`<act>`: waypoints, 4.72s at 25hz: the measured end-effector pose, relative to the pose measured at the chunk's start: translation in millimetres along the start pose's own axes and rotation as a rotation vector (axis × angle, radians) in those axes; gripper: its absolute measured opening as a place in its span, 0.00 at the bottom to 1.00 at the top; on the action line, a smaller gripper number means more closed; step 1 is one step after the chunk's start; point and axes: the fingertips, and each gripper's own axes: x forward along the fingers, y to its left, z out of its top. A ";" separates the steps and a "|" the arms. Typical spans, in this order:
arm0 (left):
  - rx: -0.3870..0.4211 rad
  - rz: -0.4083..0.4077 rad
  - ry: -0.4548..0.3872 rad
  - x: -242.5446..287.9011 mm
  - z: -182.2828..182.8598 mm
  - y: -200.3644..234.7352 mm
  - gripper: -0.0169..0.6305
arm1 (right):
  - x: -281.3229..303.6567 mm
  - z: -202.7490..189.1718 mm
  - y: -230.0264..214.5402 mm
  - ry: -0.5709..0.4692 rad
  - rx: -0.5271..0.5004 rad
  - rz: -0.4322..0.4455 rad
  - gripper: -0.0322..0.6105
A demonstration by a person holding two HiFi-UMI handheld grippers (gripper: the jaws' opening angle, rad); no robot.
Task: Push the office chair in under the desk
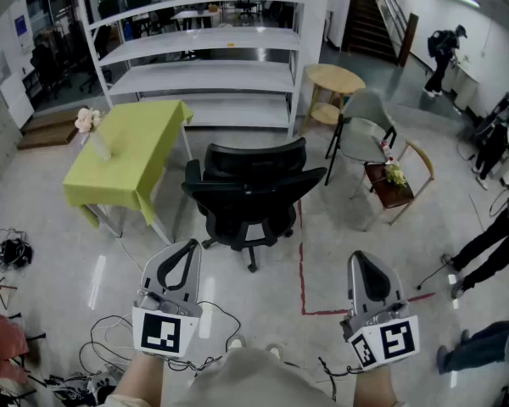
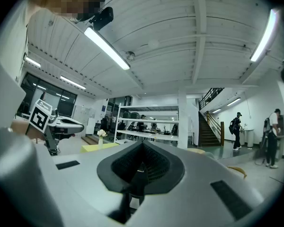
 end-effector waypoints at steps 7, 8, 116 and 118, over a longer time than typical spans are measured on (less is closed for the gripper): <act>0.014 0.008 0.009 3.3 1.2 -10.0 0.04 | -5.0 -8.6 -13.0 0.012 0.028 -0.004 0.06; 0.018 0.009 0.013 3.7 0.9 -11.5 0.04 | -6.1 -9.9 -15.8 0.015 0.032 -0.007 0.06; 0.305 -0.091 1.028 364.2 -286.6 43.3 0.41 | 462.6 -285.2 -208.5 0.578 -0.589 1.194 0.37; 0.291 -0.059 1.035 375.1 -286.3 46.1 0.41 | 480.9 -285.3 -214.5 0.557 -0.601 1.220 0.37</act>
